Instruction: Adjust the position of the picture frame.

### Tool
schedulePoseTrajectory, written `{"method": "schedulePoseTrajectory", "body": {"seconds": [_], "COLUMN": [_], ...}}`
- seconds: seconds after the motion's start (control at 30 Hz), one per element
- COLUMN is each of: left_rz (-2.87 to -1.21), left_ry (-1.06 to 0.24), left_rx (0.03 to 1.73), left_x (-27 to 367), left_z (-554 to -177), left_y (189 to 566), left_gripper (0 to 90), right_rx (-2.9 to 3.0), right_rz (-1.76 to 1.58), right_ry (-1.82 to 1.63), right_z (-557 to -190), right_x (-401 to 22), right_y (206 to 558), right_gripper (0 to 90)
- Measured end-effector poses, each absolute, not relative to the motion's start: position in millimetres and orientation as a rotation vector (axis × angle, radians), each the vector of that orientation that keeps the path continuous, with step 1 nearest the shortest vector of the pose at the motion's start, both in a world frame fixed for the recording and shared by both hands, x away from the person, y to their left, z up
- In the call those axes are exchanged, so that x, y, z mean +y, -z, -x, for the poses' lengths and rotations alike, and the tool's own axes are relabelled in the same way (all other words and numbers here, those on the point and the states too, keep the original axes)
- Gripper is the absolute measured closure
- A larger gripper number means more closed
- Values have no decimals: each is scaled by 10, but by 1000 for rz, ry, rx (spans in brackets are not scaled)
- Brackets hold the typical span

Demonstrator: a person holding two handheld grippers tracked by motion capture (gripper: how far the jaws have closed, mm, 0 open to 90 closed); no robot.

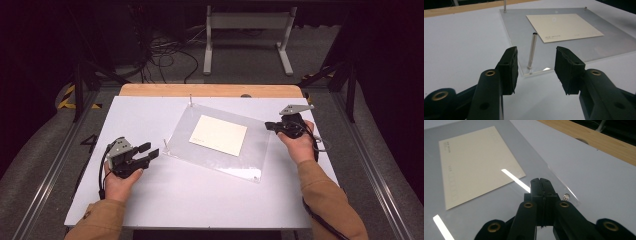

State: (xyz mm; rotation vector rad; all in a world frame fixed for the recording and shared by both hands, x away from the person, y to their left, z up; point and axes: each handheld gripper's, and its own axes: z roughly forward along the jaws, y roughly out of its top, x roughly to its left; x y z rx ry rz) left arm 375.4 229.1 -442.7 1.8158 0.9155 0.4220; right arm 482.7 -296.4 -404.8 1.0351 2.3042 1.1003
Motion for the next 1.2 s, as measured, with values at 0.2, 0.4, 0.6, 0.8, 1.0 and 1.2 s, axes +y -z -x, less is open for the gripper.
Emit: {"method": "schedulePoseTrajectory", "body": {"seconds": [0.2, 0.4, 0.6, 0.8, 1.0, 1.2], "left_rz": [-1807, -1810, -1801, -1804, -1795, -1781], "left_ry": [-430, -440, -448, -451, -440, -435], "left_rx": [918, 932, 960, 974, 982, 987], "left_x": [2372, 2444, 2532, 2576, 2602, 2595], "left_z": [-3589, -3492, -3420, -3383, -3364, -3396], "left_y": [4424, 4433, 4456, 4486, 4486, 4488], "left_gripper": [522, 508, 490, 486, 485, 482], "right_rx": [2302, 2313, 2314, 2343, 2367, 2418], "right_rz": [-1089, -1141, -1153, -1143, -1159, -1144], "right_ry": [-1027, -948, -844, -764, -772, -808], "right_z": [-5134, -5351, -5491, -5591, -5615, -5518], "right_x": [-3005, -2974, -2938, -2929, -2946, -2974], "right_y": [4095, 4241, 4347, 4383, 4385, 4382], "right_gripper": [900, 900, 900, 900, 900, 900]}}
